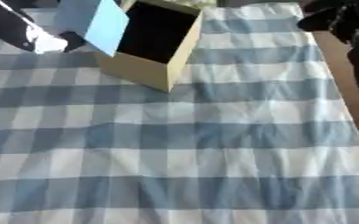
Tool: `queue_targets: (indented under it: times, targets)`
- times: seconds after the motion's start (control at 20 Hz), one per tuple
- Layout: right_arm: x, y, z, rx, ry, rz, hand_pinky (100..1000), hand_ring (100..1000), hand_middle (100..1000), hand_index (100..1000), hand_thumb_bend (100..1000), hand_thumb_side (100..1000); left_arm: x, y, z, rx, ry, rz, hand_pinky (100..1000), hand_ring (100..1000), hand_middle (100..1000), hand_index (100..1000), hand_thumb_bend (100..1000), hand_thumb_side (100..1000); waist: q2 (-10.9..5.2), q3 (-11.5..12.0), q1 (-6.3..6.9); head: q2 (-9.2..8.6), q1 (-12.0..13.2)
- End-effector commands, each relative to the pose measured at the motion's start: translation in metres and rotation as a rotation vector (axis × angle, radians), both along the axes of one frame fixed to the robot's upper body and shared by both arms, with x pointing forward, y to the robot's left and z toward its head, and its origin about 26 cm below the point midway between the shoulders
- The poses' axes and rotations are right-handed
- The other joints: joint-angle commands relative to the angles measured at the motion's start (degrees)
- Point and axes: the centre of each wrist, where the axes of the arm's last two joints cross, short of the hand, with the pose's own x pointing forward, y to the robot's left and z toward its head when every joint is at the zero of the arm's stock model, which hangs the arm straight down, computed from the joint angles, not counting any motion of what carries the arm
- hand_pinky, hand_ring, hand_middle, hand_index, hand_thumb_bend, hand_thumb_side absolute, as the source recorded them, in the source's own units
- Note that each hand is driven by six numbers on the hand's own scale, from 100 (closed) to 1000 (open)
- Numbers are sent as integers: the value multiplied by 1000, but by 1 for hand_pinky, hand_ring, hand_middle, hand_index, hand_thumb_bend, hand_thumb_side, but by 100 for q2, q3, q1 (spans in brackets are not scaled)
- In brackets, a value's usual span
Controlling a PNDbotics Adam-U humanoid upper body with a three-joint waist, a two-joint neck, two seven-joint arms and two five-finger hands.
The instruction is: Pick up objects on the table and place them in the box.
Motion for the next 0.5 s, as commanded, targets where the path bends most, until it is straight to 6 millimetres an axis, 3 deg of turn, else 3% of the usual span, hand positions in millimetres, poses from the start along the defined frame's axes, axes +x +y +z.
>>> queue_targets:
  times: [0.05,0.5]
  targets:
    - [-2,0,8,-10,-24,9,725,670,668,802,100,1000,12,1,10,-25,-32,36,326,526,529,568,100,100,-161,-3,-17,-153,29]
    - [-2,3,8,3,-25,24,724,670,667,802,100,1000,58,1,5,-45,-48,100,331,529,534,572,100,100,-133,-112,-33,-323,89]
